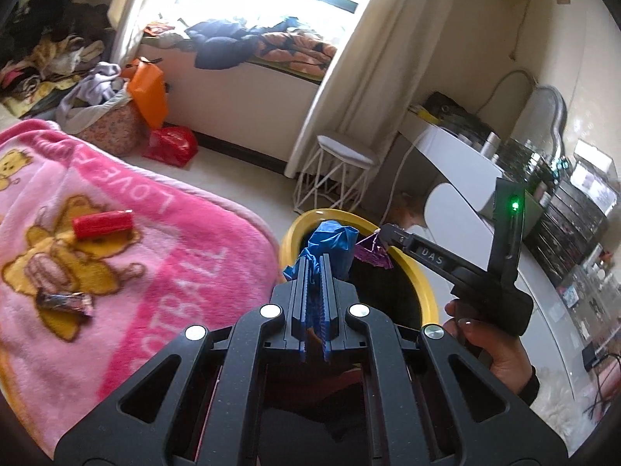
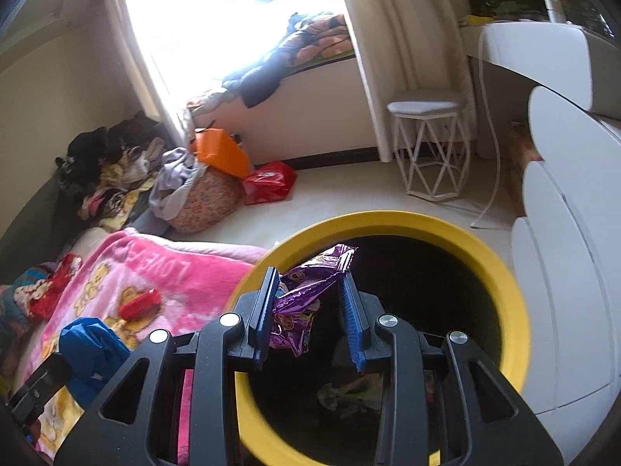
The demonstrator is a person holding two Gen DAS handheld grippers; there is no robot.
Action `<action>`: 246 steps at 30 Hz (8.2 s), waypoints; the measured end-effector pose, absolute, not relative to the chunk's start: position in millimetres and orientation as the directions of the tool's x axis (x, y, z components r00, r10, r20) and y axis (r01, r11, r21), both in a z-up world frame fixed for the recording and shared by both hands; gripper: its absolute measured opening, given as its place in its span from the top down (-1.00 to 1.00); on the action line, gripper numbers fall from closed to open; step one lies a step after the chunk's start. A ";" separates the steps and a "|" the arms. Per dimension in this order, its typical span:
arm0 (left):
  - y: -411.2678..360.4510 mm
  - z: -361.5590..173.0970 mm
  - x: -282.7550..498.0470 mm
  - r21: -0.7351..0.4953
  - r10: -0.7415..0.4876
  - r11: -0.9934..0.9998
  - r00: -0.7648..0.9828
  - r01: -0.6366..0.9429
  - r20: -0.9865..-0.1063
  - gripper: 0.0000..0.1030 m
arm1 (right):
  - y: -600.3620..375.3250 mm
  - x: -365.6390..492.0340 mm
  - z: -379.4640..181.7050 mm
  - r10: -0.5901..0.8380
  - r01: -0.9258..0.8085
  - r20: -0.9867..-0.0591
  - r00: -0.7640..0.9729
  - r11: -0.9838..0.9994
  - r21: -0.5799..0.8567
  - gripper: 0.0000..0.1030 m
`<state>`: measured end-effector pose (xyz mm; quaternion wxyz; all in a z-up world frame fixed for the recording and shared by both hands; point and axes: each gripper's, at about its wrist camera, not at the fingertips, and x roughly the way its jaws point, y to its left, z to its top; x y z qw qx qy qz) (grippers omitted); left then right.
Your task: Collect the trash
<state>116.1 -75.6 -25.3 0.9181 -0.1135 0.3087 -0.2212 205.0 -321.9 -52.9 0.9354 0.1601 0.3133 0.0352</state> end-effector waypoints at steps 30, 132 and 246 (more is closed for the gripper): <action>-127.7 -50.7 146.9 -0.301 -0.449 0.893 0.694 0.334 -0.562 -0.76 | -376.4 193.3 -69.8 0.112 0.103 -0.600 0.792 0.945 0.312 -0.23; 120.8 -124.3 149.4 -0.545 -0.236 0.806 0.720 -0.230 -0.652 0.85 | -42.6 279.7 -108.4 0.452 -0.646 -0.752 0.479 0.762 0.047 0.47; -65.2 -35.4 111.1 -0.195 -0.255 0.965 0.803 0.176 -0.539 -0.79 | -316.2 110.2 -36.4 0.134 -0.038 -0.434 0.891 0.974 0.223 -0.87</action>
